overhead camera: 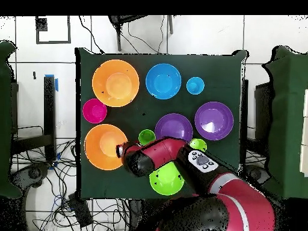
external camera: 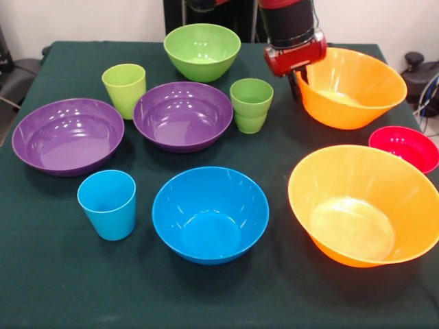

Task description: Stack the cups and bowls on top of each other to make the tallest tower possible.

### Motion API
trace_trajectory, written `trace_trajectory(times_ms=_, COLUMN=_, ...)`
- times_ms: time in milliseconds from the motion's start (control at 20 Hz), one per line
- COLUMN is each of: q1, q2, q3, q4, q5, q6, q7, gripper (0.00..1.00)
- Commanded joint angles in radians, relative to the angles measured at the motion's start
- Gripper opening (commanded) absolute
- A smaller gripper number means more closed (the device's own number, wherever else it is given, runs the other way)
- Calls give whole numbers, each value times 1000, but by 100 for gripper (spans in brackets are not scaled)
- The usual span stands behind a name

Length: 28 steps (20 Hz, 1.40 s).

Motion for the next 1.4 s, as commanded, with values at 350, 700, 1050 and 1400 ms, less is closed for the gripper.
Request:
trace_trajectory(times_ms=350, q1=15, q2=-393, q3=70, q4=41, q5=304, q6=389, q7=10, gripper=0)
trace_trajectory(times_ms=700, q1=24, q2=-509, q3=76, q4=13, q5=408, q6=551, q7=-33, gripper=0)
trace_trajectory(times_ms=1050, q1=51, q2=-556, q3=52, q4=-80, q5=435, q6=689, q7=-37, gripper=0)
trace_trajectory(times_ms=1400, q1=44, q2=-469, q3=52, q4=-218, q5=333, q6=726, q7=-130, gripper=0)
